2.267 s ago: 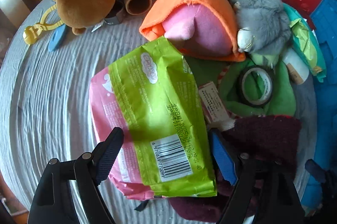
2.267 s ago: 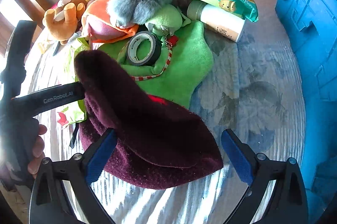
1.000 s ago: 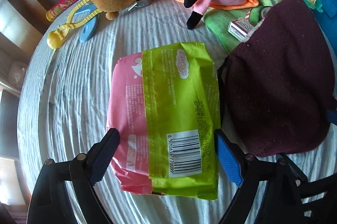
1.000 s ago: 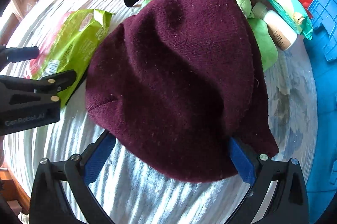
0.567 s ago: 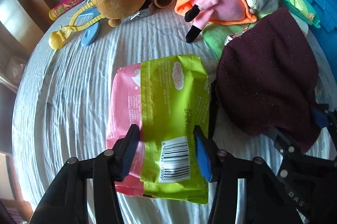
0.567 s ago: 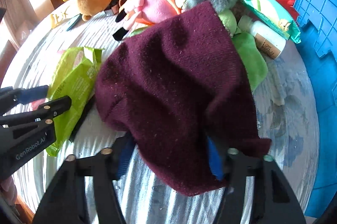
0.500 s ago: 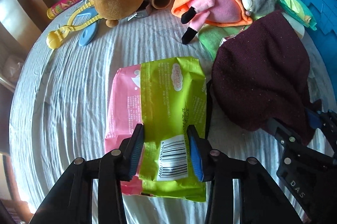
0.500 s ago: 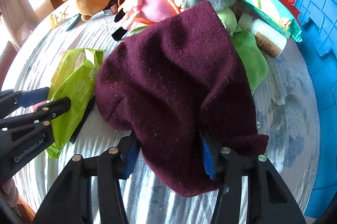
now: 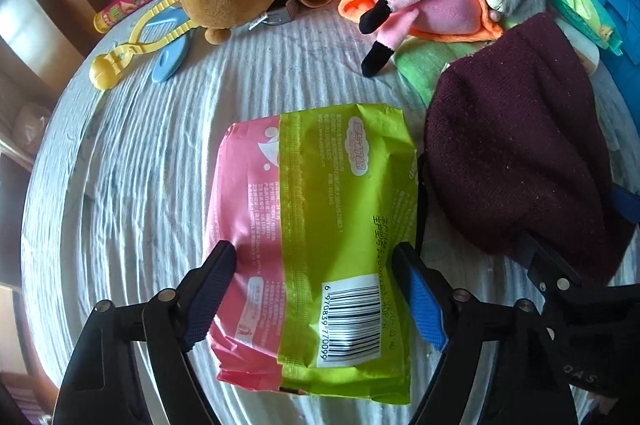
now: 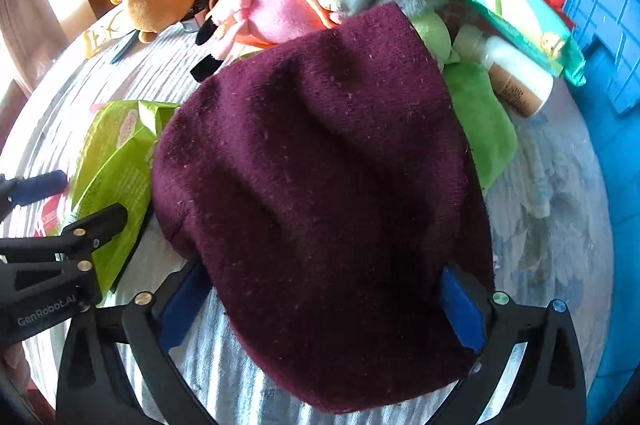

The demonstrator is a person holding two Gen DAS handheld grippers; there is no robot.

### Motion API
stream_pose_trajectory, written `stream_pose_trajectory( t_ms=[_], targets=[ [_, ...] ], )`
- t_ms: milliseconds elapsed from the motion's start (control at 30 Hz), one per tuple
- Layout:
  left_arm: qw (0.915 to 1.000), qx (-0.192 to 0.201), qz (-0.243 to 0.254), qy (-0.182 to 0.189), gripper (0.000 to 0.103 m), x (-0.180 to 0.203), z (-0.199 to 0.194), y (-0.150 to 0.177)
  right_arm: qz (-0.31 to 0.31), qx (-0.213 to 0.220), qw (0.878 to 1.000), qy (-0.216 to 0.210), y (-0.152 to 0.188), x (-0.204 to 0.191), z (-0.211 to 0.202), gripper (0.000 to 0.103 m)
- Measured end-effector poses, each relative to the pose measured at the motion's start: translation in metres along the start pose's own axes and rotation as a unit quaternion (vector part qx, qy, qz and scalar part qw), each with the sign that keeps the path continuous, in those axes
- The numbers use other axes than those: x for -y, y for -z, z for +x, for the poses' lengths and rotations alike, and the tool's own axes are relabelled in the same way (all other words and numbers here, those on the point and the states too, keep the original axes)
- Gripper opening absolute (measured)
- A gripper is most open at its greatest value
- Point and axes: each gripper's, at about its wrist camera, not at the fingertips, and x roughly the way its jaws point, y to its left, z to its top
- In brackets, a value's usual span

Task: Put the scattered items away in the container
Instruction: 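Close the left tool on the wipes pack while the right tool pinches the maroon hat, then lift and carry the wipes pack with the left tool while the right tool carries the hat over the crate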

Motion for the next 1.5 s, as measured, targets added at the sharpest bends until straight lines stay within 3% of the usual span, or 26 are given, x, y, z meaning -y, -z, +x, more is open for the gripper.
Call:
stream_pose_trajectory(
  t_ms=[33,67,100,133,267,333,367,400,467,567,633,667,700,767,1000,1067,1267,1333,1433,1467,1500],
  targets=[
    [1.0000,0.001,0.000,0.001,0.059,0.000,-0.001,0.000,-0.003,0.005,1.000,-0.002,0.000,-0.002,-0.005,0.088],
    [0.9999,0.005,0.001,0.009,0.044,0.000,-0.006,0.000,-0.005,0.011,1.000,-0.004,0.000,-0.004,-0.010,0.069],
    [0.9999,0.007,0.002,0.015,0.037,0.001,-0.009,0.000,-0.008,0.015,1.000,-0.006,-0.001,-0.006,-0.015,0.055],
    [0.9998,0.006,0.000,0.018,0.036,0.001,-0.010,-0.001,-0.012,0.012,1.000,-0.004,-0.001,-0.009,-0.015,0.052],
    [0.9997,0.013,0.000,0.018,0.034,0.002,-0.011,-0.002,-0.021,0.006,1.000,0.000,-0.003,-0.012,-0.009,0.056],
    [0.9997,0.016,0.002,0.019,0.027,0.002,-0.013,-0.002,-0.021,-0.002,1.000,0.000,-0.008,-0.011,-0.002,0.071],
    [0.9996,0.018,0.003,0.022,0.019,0.002,-0.015,-0.003,-0.019,-0.007,1.000,0.000,-0.009,-0.010,0.003,0.085],
    [0.9995,0.020,0.003,0.023,0.017,0.001,-0.018,-0.003,-0.016,-0.009,1.000,0.003,-0.009,-0.010,0.004,0.090],
    [0.9995,0.024,0.003,0.019,0.017,-0.004,-0.021,-0.002,-0.014,-0.009,1.000,0.006,-0.005,-0.009,0.002,0.090],
    [0.9995,0.030,0.002,0.012,0.017,-0.011,-0.026,-0.001,-0.014,-0.005,1.000,0.002,-0.003,-0.012,-0.003,0.073],
    [0.9994,0.034,0.002,0.008,0.025,-0.015,-0.029,-0.001,-0.015,-0.006,1.000,0.001,-0.005,-0.015,-0.002,0.072],
    [0.9993,0.036,0.001,0.006,0.035,-0.017,-0.030,0.000,-0.015,-0.007,1.000,0.000,-0.005,-0.016,-0.001,0.072],
    [0.9993,0.038,0.001,0.003,0.061,-0.020,-0.032,0.000,-0.015,-0.008,1.000,0.000,-0.006,-0.018,0.000,0.072],
    [0.9993,0.038,0.000,0.001,0.093,-0.024,-0.033,0.001,-0.015,-0.009,1.000,-0.002,-0.007,-0.020,0.002,0.072],
    [0.9993,-0.024,-0.011,0.028,0.096,-0.031,0.009,-0.003,-0.015,-0.012,1.000,-0.006,-0.013,-0.029,0.011,0.083],
    [0.9988,-0.027,-0.020,0.037,0.102,-0.033,0.016,-0.002,-0.018,-0.011,1.000,-0.007,-0.014,-0.032,0.014,0.088],
    [0.9987,-0.015,-0.031,0.039,0.102,-0.035,0.022,-0.002,-0.022,-0.004,1.000,0.003,-0.005,-0.021,0.005,0.103],
    [0.9986,-0.010,-0.034,0.039,0.101,-0.035,0.022,-0.002,-0.022,-0.002,1.000,0.002,-0.005,-0.019,0.008,0.103],
    [0.9978,-0.003,-0.040,0.053,0.088,-0.035,0.019,-0.001,-0.023,0.007,1.000,0.008,-0.007,-0.019,-0.001,0.103],
    [0.9976,-0.001,-0.041,0.055,0.081,-0.034,0.017,0.000,-0.024,0.010,1.000,0.011,-0.007,-0.019,-0.004,0.098],
    [0.9975,0.001,-0.042,0.057,0.077,-0.033,0.014,0.000,-0.024,0.013,1.000,0.013,-0.007,-0.019,-0.006,0.080]
  ],
)
